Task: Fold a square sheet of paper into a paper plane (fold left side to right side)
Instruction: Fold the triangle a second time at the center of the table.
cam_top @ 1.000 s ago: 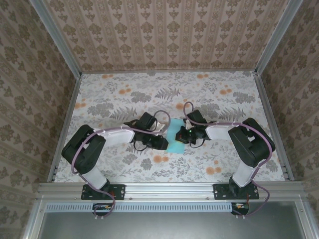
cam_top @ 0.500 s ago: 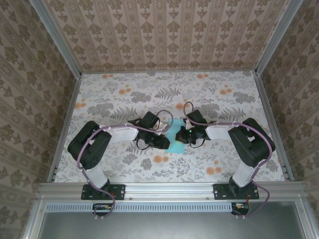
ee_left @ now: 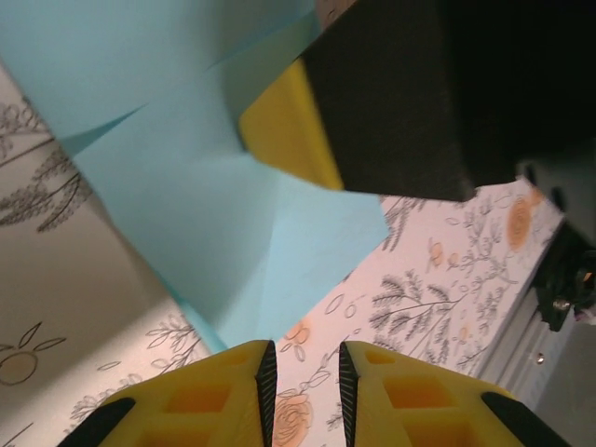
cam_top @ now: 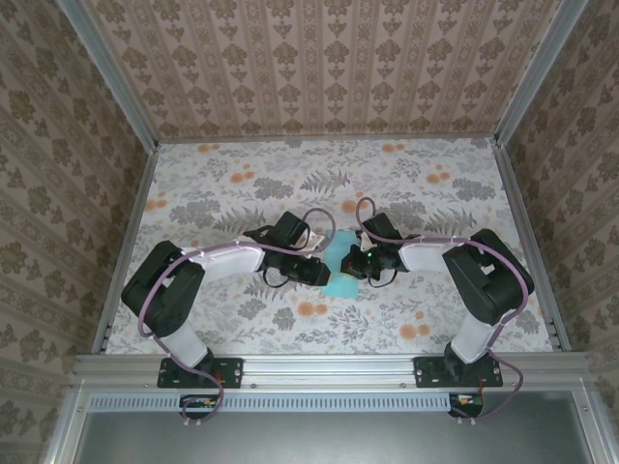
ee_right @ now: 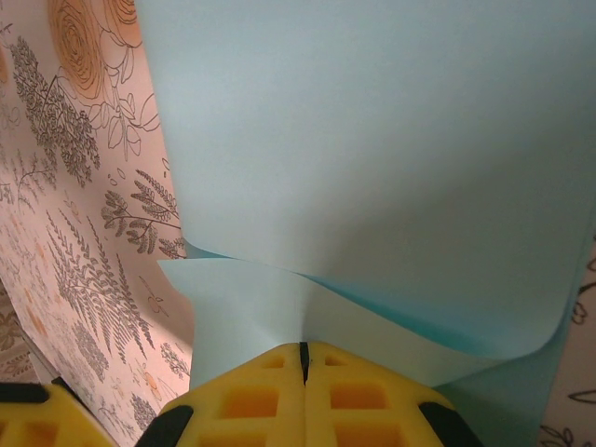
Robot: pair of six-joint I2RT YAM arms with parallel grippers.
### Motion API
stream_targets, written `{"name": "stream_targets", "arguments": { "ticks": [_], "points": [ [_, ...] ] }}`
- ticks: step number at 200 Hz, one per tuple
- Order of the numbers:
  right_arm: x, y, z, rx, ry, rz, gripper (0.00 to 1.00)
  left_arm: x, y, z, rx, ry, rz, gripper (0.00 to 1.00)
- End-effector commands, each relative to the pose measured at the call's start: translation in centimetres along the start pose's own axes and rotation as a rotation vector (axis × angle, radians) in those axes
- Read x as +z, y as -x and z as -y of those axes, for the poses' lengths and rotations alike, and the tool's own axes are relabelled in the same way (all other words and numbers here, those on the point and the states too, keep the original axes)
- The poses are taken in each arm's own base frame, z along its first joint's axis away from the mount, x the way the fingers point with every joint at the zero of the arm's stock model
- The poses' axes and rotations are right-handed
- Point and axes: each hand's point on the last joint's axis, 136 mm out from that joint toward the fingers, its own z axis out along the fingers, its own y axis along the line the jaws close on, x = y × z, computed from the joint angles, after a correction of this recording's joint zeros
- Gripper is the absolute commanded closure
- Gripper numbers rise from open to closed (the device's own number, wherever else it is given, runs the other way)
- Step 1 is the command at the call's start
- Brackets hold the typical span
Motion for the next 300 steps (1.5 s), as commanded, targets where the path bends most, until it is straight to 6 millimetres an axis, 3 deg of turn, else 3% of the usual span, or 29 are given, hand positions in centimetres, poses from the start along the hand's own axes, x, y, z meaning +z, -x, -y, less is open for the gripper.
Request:
{"name": "stream_targets", "arguments": {
  "ticks": [1,50,136,189,220,300],
  "points": [
    [0.3,-1.6,3.6,0.056,-0.131,-0.052,1.0,-0.1,0.5,1.4,0.039,-0.043,-0.003,0.74],
    [0.2,-1.6,3.6,0.054,-0.129,-0.053,1.0,1.9,-0.2,1.3,0.034,-0.069,-0.062,0.74],
    [-0.1,-1.3,2.7,0.037,-0.099,-0.041,1.0,3.6,-2.7,-1.8,-0.004,0.025,-0.127,0.75],
    [-1.5,-0.5,0.3,-0.01,-0.029,0.004,1.0,3.9,-4.0,-3.3,-0.018,0.089,-0.154,0.8],
    [-2.1,-1.0,-1.2,-0.046,0.018,-0.005,1.0,3.9,-4.2,-3.3,-0.016,0.093,-0.152,0.81],
    [-0.4,-2.4,-2.1,-0.08,0.027,-0.065,1.0,3.8,-4.2,-3.4,-0.008,0.105,-0.15,0.82]
  ]
}}
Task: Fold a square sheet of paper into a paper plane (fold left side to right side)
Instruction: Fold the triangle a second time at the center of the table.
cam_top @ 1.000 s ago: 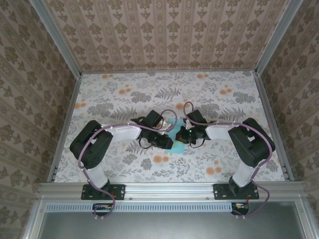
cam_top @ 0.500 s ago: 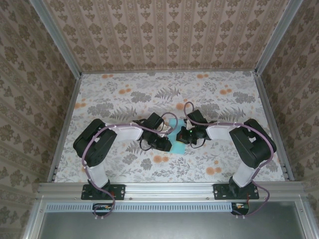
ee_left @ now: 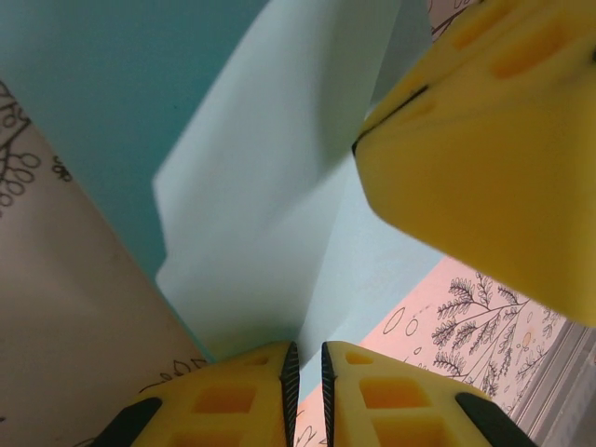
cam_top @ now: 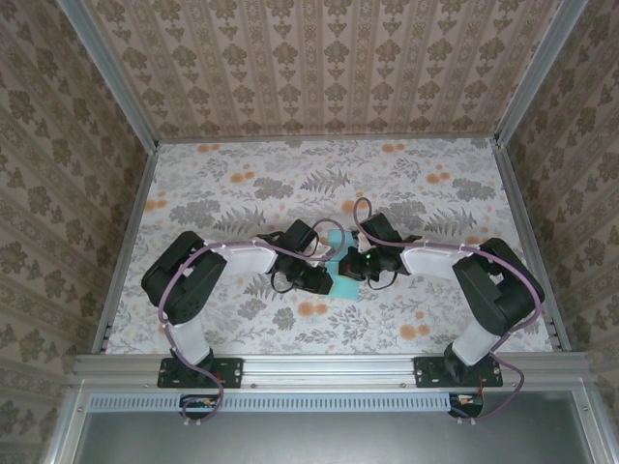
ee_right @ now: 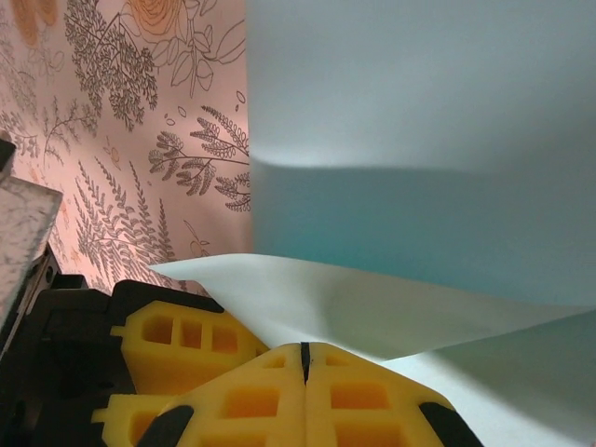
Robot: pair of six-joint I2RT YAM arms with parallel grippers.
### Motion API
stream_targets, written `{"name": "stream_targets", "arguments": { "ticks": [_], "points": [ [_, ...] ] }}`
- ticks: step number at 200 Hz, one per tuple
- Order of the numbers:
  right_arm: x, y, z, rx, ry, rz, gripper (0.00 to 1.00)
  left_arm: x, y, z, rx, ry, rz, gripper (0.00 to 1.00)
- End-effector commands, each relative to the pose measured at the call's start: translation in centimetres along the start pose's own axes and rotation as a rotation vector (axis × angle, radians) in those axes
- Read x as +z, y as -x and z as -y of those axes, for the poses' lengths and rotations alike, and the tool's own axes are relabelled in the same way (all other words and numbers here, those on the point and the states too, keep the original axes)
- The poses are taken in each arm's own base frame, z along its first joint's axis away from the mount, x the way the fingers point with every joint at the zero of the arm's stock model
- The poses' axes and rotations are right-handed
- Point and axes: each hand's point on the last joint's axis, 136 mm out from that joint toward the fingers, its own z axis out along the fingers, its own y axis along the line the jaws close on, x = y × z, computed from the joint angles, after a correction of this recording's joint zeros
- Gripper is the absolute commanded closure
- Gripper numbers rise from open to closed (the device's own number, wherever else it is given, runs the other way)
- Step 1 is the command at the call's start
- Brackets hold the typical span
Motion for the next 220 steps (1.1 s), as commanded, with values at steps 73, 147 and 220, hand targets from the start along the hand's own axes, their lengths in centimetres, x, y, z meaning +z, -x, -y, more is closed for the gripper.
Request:
{"name": "stream_targets", "arguments": {
  "ticks": [73,147,220],
  "points": [
    [1.7,-1.4,1.8,-0.012,-0.084,-0.08,1.0,0.5,-2.1,-1.7,-0.016,0.081,-0.061,0.82],
    [0.7,-0.7,4.1,-0.011,-0.17,-0.065,1.0,0.7,-2.6,-2.2,-0.028,0.082,-0.076,0.83],
    [-0.7,0.9,5.2,0.007,-0.18,-0.034,1.0,1.0,-3.0,-2.4,-0.036,0.077,-0.084,0.83]
  ]
}}
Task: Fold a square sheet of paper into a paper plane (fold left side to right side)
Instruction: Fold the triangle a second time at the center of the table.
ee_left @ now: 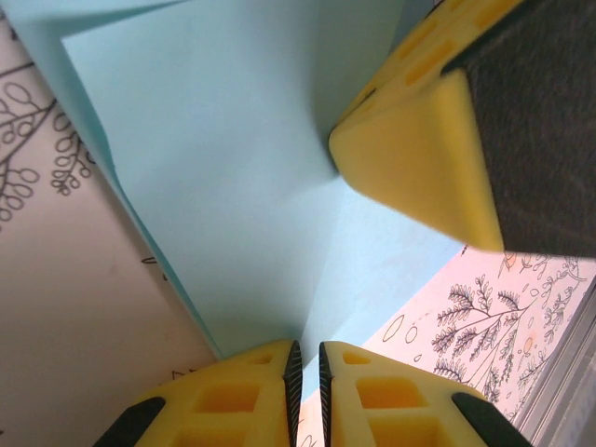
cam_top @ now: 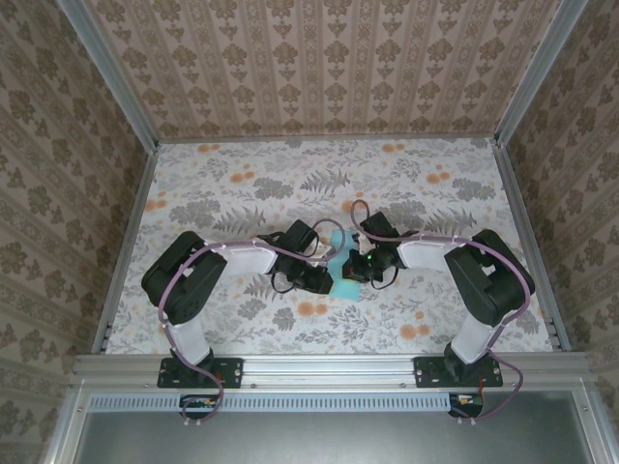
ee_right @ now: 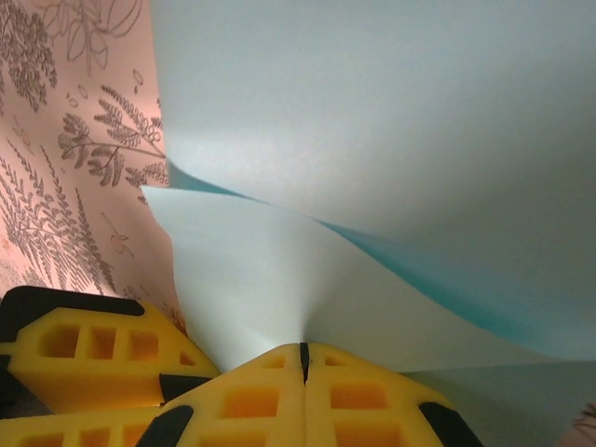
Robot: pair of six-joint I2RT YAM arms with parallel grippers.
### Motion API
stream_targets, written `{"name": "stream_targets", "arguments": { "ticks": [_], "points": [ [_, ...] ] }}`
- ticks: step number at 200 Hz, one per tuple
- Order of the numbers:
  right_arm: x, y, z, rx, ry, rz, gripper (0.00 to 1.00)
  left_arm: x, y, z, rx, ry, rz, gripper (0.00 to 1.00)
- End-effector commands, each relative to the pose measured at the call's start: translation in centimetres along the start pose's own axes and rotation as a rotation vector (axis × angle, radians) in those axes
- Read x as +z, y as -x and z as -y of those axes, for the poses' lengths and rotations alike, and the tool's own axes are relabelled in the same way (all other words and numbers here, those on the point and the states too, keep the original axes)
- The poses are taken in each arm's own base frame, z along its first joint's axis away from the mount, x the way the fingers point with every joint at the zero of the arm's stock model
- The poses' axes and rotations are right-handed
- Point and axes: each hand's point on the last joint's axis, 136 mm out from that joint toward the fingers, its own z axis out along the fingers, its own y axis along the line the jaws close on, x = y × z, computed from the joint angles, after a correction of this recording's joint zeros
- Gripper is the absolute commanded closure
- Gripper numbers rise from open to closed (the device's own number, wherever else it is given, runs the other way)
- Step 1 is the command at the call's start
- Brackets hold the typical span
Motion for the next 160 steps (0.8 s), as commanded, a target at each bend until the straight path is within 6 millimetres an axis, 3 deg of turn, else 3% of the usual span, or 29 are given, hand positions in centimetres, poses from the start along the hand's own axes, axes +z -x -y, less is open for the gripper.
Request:
{"name": "stream_targets", "arguments": {
  "ticks": [1,160],
  "points": [
    [-1.0,0.7,2.6,0.025,-0.099,0.027,1.0,0.9,-3.2,-2.4,-0.042,0.076,-0.097,0.83],
    [-4.4,4.2,7.1,0.103,-0.134,0.085,1.0,0.8,-3.1,-2.3,-0.038,0.074,-0.087,0.83]
  ]
}}
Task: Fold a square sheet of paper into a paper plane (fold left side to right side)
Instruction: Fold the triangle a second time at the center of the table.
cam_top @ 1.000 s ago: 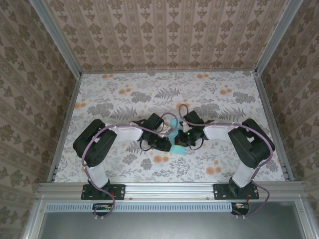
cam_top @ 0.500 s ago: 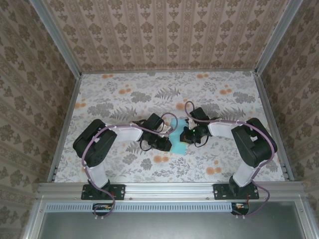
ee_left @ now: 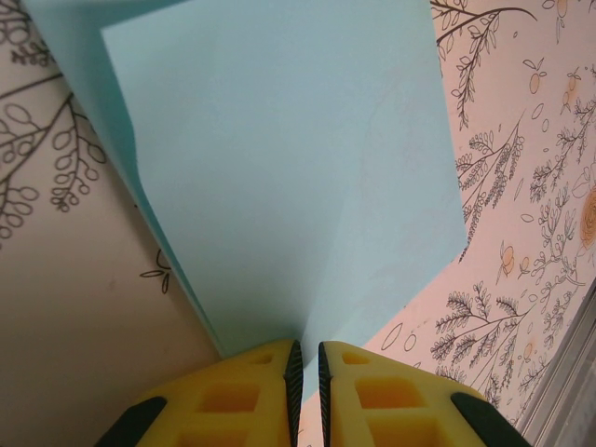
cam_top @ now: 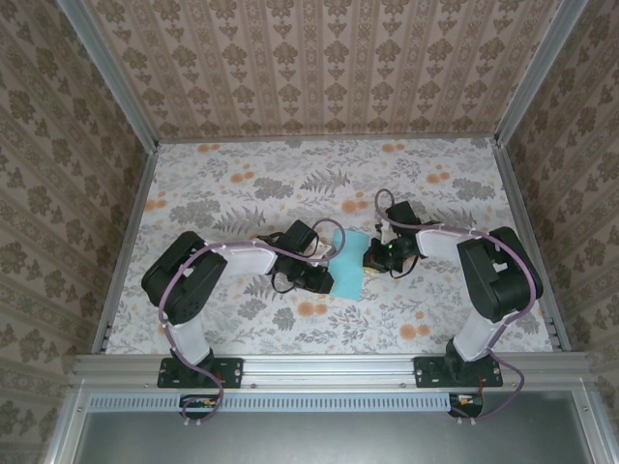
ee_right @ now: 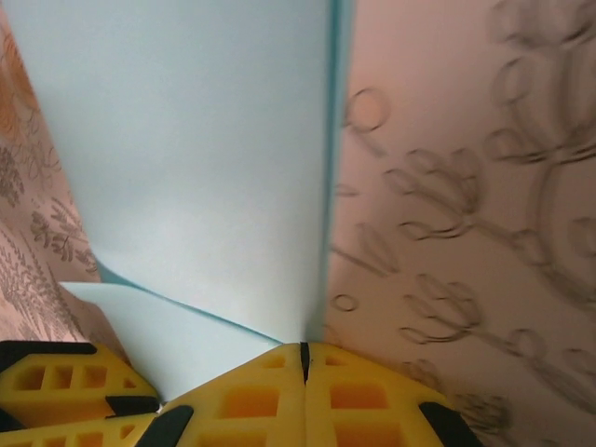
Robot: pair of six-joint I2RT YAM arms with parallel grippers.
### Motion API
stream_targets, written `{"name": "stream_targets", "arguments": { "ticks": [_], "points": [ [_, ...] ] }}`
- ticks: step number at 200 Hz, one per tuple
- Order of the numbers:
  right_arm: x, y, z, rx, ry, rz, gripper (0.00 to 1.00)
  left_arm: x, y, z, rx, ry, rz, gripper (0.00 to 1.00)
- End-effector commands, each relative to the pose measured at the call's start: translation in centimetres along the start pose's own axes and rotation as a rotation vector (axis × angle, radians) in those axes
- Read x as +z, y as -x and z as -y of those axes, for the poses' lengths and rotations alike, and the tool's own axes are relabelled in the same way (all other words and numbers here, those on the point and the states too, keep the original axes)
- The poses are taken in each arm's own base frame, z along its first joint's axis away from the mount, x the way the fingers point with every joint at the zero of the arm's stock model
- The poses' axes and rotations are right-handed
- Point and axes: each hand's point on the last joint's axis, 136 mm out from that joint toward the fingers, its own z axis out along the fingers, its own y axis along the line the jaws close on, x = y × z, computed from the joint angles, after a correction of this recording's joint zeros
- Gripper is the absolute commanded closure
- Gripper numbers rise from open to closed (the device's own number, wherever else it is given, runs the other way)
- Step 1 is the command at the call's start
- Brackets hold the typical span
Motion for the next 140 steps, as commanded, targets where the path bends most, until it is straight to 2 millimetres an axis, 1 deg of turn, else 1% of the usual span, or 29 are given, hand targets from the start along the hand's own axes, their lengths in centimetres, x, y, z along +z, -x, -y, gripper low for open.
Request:
{"name": "stream_targets", "arguments": {
  "ticks": [1,14,23,43,61,78,105,119,140],
  "points": [
    [-1.0,1.1,2.3,0.014,-0.092,0.032,1.0,0.7,-3.4,-2.3,-0.048,0.079,-0.101,0.83],
    [-1.4,1.5,2.4,0.02,-0.088,0.044,1.0,0.6,-3.3,-2.2,-0.046,0.076,-0.098,0.83],
    [-1.9,1.8,2.0,0.014,-0.082,0.055,1.0,0.6,-3.2,-2.2,-0.043,0.078,-0.095,0.83],
    [-3.3,2.2,0.3,-0.016,-0.039,0.092,1.0,0.4,-2.9,-2.0,-0.037,0.078,-0.084,0.83],
    [-3.7,1.7,-1.4,-0.039,0.012,0.089,1.0,0.3,-2.7,-1.9,-0.031,0.078,-0.077,0.83],
    [-2.9,0.5,-3.1,-0.058,0.061,0.049,1.0,0.3,-2.7,-1.8,-0.03,0.079,-0.076,0.83],
    [-0.8,-1.1,-4.7,-0.065,0.095,0.002,1.0,0.2,-2.5,-1.8,-0.028,0.078,-0.07,0.83],
    [0.1,-1.5,-4.9,-0.068,0.088,-0.016,1.0,0.1,-2.3,-1.6,-0.024,0.075,-0.069,0.83],
    [1.0,-1.7,-4.4,-0.061,0.065,-0.034,1.0,-0.1,-1.9,-1.3,-0.016,0.07,-0.062,0.83]
  ]
}}
